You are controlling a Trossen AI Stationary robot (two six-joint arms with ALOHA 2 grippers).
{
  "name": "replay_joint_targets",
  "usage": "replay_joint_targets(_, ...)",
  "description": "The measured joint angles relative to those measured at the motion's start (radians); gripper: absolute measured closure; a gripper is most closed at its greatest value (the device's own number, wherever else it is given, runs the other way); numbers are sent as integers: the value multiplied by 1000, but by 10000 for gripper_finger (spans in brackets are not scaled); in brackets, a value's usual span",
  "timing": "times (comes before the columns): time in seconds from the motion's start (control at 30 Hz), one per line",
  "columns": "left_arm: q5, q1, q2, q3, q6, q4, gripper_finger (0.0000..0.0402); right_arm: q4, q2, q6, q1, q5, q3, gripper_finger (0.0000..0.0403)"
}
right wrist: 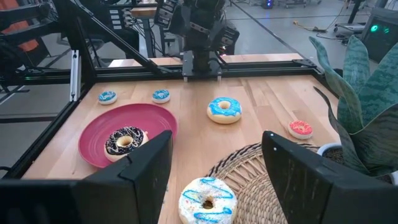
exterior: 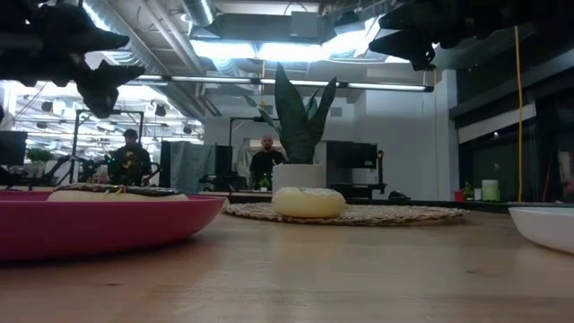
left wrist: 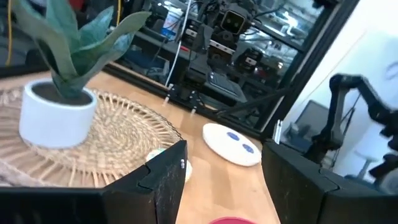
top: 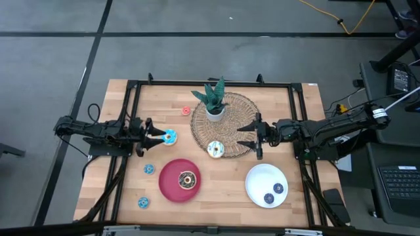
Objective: Pick & Place donuts
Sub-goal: Put the top blue donut on the white plate
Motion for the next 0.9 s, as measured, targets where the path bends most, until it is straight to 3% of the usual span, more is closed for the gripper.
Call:
replay_joint_targets(0.17,0,0,7,38,-148,-55,203,0,0,0,0,0,0,155)
replay_joint_targets(0.4,-65,0,60,263,-279,-370,203,0,0,0,0,0,0,155)
replay_joint_targets(0.63,-115,0,210,520,-299,-699,203,0,0,0,0,0,0,155)
replay_joint_targets(0.9,-139,0,407,690,-503,-982,204,0,0,0,0,0,0,155)
